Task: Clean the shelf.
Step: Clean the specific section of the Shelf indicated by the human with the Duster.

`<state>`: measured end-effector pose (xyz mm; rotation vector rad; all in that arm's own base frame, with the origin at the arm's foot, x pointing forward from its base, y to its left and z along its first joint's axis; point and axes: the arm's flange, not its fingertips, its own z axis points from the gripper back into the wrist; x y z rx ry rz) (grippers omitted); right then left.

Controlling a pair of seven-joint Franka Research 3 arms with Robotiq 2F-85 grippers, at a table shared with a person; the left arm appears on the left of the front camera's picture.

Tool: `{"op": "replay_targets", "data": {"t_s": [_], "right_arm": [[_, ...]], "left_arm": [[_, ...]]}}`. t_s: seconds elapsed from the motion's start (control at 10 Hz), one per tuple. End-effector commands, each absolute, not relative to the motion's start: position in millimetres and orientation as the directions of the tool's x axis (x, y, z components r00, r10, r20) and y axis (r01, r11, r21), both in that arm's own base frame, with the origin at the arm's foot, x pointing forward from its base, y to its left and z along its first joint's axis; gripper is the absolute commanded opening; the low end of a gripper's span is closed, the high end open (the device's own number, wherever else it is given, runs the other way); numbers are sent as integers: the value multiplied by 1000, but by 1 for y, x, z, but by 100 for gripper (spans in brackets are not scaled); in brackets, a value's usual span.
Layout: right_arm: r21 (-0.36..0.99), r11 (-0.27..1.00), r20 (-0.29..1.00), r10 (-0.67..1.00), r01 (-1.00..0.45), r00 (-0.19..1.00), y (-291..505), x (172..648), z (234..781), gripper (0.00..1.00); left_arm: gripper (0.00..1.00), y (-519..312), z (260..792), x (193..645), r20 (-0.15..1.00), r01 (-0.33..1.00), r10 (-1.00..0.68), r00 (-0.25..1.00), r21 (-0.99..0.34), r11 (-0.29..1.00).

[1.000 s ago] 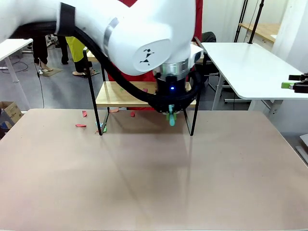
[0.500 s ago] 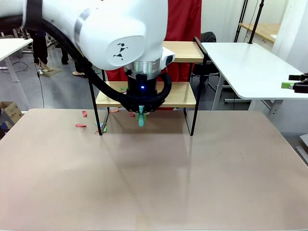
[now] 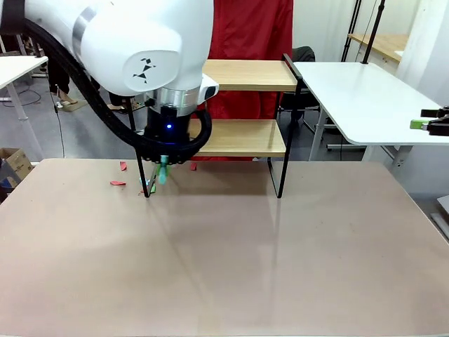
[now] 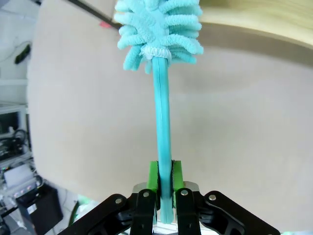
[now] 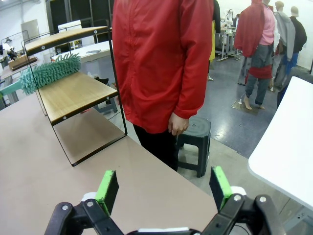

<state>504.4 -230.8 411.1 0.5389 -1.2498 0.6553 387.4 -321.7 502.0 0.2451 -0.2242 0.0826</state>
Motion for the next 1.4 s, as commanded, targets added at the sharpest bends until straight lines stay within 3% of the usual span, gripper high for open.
{"op": "replay_targets", "data": {"t_s": [0.0, 0.2, 0.4, 0.6, 1.1, 1.3], "right_arm": [[25, 716, 967, 159, -698, 197, -227, 505, 415, 100], [25, 716, 967, 159, -698, 197, -227, 505, 415, 100], [25, 716, 967, 159, -698, 197, -227, 505, 415, 100], [25, 716, 967, 159, -698, 197, -227, 505, 415, 100], [25, 716, 967, 159, -698, 197, -227, 505, 415, 100], [25, 716, 967, 159, -698, 197, -227, 505, 415, 100]], "left_arm": [[13, -308, 503, 375, 258, -168, 81, 963, 335, 927], [13, -302, 517, 365, 313, -240, 112, 943, 409, 880], [13, -307, 530, 355, 368, -266, 111, 923, 402, 876], [13, -313, 522, 361, 322, -196, 72, 944, 371, 908], [13, -320, 519, 361, 322, -189, 67, 944, 366, 911], [13, -313, 523, 358, 347, -26, -77, 935, 283, 959]]}}
